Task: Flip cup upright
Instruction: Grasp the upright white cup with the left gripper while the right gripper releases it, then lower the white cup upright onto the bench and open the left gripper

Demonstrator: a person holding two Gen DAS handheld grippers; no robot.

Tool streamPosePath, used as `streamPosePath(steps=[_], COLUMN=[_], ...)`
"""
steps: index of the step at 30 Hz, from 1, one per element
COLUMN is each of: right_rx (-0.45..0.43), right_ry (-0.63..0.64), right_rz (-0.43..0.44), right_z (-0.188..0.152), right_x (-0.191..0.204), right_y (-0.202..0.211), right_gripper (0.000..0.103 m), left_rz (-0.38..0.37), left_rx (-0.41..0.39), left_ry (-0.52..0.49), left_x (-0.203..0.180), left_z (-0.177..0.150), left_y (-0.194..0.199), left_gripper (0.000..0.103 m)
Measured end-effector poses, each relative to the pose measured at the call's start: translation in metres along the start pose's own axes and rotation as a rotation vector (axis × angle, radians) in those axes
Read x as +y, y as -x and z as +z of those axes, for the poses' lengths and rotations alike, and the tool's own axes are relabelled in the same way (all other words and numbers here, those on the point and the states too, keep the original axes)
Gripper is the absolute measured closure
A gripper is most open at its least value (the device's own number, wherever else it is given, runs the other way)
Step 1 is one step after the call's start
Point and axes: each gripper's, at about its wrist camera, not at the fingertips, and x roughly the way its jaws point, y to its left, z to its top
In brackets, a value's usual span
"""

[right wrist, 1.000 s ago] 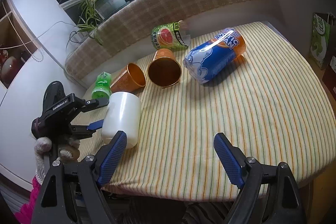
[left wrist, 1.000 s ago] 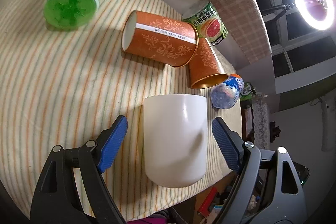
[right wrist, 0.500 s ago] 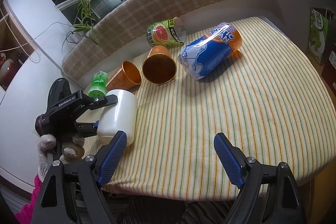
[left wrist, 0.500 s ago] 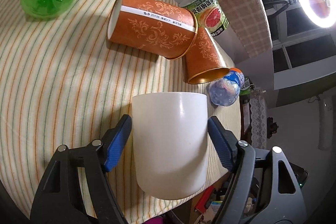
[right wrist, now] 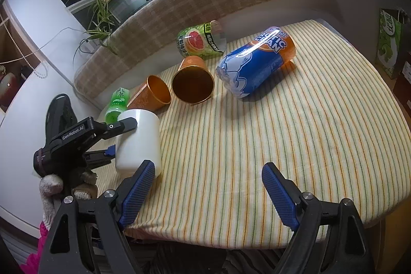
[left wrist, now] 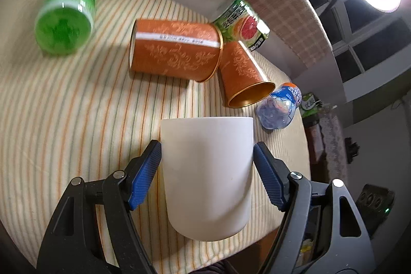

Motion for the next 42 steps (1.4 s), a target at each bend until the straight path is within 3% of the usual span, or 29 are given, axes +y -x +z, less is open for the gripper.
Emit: streamPosePath(steps=[26,42], right_rx=[0.006,0.005], right_ry=[-0.003,0.006], right_rz=[-0.002,0.001], right_z=[0.001,0.003], right_x=[0.000,0.003], right_y=[-0.003,-0.004], right_gripper=[0.016,0.016], left_rz=[0.226,0.256], left_rx=[-0.251,-0.253], left_ry=[-0.359,-0.434], left_x=[-0.048,-0.053], left_z=[-0.017,-0.030], left_y=[0.018,0.013], left_gripper=[0.028,0.028])
